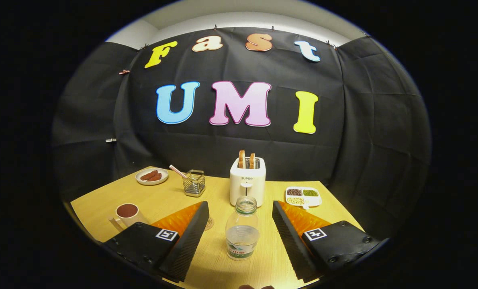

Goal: Take the bottle from table, then pour the juice into the cup, finally place the bottle on the coaster

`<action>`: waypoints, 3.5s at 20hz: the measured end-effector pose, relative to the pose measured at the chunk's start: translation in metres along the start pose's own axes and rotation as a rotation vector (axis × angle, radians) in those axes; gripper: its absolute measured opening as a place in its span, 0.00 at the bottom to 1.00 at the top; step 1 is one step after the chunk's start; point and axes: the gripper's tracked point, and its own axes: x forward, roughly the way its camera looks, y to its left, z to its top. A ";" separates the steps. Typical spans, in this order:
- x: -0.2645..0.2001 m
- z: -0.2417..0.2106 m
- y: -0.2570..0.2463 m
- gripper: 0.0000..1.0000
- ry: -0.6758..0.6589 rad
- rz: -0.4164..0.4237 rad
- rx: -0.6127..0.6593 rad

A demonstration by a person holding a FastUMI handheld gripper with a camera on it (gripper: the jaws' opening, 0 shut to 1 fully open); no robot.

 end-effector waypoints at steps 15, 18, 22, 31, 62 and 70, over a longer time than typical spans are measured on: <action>0.043 -0.072 -0.006 0.98 0.067 -0.019 0.043; 0.047 -0.080 -0.005 0.98 0.079 -0.016 0.053; 0.050 -0.087 -0.006 0.98 0.083 -0.026 0.057; 0.052 -0.093 -0.005 0.81 0.077 -0.018 0.059; 0.033 0.035 0.113 0.69 0.029 0.081 -0.406; 0.035 0.016 0.146 0.69 0.034 0.082 -0.698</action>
